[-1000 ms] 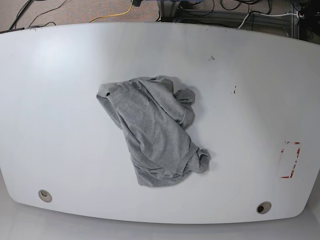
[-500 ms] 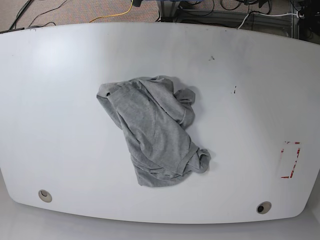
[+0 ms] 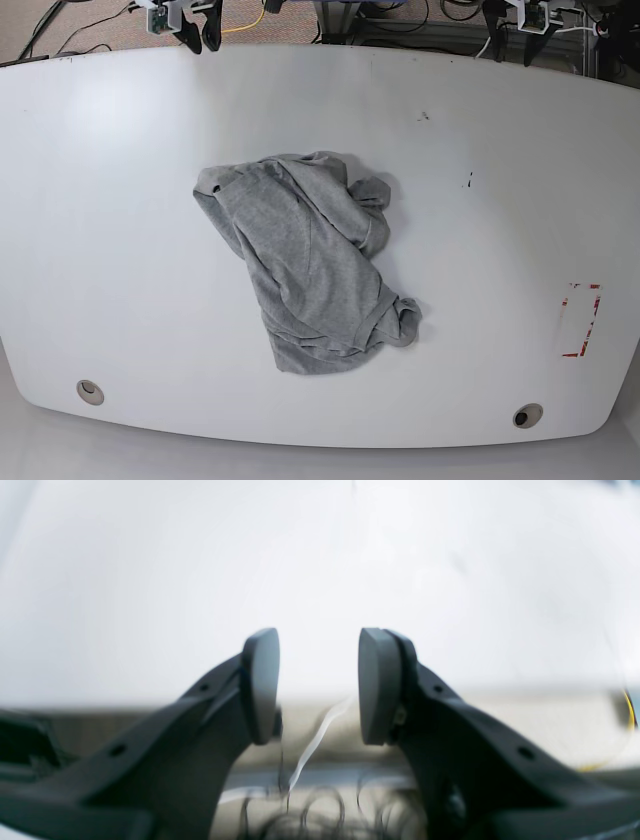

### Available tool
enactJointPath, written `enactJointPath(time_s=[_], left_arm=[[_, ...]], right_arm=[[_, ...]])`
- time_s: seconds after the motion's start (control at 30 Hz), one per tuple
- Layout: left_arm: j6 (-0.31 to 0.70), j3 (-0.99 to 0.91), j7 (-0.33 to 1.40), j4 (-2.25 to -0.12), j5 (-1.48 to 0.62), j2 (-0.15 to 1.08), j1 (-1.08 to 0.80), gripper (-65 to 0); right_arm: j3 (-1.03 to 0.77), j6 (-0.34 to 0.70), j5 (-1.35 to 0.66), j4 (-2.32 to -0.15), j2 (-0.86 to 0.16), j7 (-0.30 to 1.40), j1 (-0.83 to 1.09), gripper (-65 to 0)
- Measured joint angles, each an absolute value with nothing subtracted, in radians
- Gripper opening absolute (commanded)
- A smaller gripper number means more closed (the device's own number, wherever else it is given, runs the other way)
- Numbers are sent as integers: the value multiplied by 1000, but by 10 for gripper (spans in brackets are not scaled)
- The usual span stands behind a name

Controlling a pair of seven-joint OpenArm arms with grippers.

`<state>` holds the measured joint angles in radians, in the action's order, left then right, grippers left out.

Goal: Layout the t-shirt on the table in an organized manner, then fold the t-shirt properly
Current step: 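Lower the right gripper onto the crumpled grey t-shirt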

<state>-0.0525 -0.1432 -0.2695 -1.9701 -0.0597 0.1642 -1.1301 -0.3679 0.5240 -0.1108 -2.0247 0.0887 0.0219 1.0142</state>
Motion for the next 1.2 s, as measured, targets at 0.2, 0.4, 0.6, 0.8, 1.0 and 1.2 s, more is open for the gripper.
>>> enactJointPath(time_s=[0.2,0.4,0.6,0.8,1.0,1.2], left_arm=[[-56,-126,-262,-1969,-60,171,-1029,-408],[-53,-112,-263,-1969,-56,170,-925,-407],[-58,-56,-261,-1968,-56,171,-845,-383],[-51,3,-245,-1969,-56,210,-812,-199],[-56,6,-225,-1974,-56,224,-805,-186],[-52,9,-225,-1975,-56,223,-795,-186]], right_arm=[[-364,525,-110,-2024,91,20,906,-501],[-362,522,-109,-2021,92,30,780,-498],[-343,516,-109,-2021,90,139,662,-490],[-308,513,-108,-2021,88,297,556,-312],[-258,514,-24,-2020,86,374,514,-162],[-166,525,135,-2019,83,381,469,-162]])
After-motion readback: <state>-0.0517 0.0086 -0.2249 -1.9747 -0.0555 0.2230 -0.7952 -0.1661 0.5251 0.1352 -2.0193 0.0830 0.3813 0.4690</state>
